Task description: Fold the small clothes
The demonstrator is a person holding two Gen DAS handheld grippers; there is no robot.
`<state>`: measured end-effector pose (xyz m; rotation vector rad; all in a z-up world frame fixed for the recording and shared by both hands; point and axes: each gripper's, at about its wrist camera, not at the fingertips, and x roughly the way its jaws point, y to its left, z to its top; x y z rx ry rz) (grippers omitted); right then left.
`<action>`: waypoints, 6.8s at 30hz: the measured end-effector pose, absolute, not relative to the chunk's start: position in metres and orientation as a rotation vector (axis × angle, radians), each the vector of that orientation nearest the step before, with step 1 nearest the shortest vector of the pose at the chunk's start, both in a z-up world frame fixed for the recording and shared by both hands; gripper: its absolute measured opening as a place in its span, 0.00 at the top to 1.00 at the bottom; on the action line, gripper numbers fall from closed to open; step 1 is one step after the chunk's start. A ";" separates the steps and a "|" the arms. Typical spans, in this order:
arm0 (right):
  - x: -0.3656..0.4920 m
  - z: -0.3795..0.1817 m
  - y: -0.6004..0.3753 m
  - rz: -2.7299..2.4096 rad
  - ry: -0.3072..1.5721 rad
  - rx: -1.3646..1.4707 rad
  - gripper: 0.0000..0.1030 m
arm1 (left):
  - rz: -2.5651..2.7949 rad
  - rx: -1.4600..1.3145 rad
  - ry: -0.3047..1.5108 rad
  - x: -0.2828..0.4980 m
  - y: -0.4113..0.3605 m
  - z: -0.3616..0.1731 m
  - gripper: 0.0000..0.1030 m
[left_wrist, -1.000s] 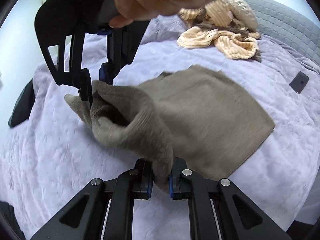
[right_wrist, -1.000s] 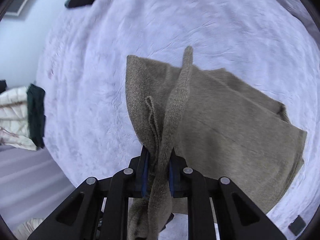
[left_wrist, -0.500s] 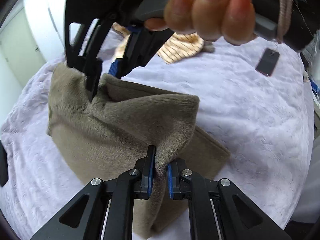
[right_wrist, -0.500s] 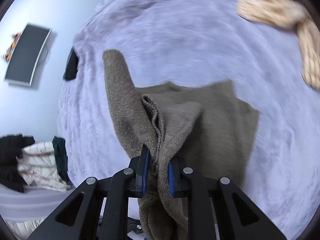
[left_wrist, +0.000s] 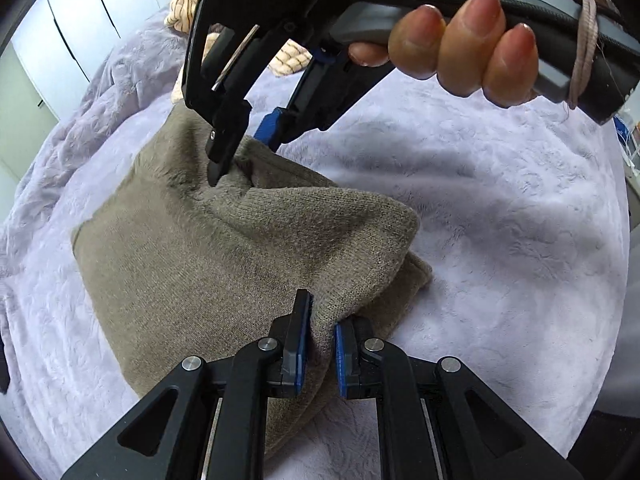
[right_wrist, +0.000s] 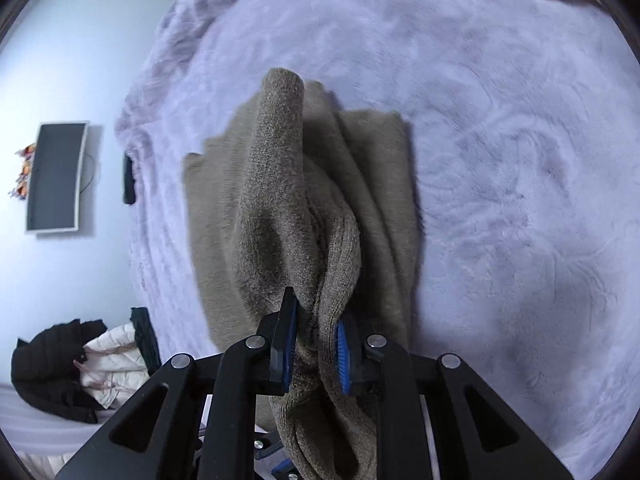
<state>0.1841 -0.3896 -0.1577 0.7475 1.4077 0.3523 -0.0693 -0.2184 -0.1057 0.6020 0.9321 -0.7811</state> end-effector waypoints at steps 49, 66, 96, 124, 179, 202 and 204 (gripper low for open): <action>0.077 -0.146 -0.376 0.108 1.548 0.375 0.89 | -0.241 0.029 1.481 0.006 -0.079 -0.125 0.31; 0.139 -0.141 -0.302 0.208 1.488 0.252 0.88 | -0.232 0.023 1.493 0.006 -0.072 -0.130 0.04; 0.196 -0.183 -0.412 0.461 1.393 0.725 0.31 | -0.684 -0.215 1.545 0.052 -0.101 -0.169 0.04; 0.234 -0.224 -0.392 0.583 1.392 0.812 0.26 | -0.677 -0.248 1.559 0.057 -0.122 -0.190 0.04; 0.070 -0.120 -0.266 0.323 1.398 0.442 0.73 | -0.362 -0.045 1.438 -0.077 0.049 -0.123 0.26; 0.002 -0.144 -0.220 0.057 1.612 0.170 0.71 | -0.226 0.082 1.374 -0.082 0.070 -0.088 0.14; 0.000 -0.131 -0.226 0.053 1.591 0.216 0.65 | -0.226 0.091 1.371 -0.083 0.068 -0.085 0.14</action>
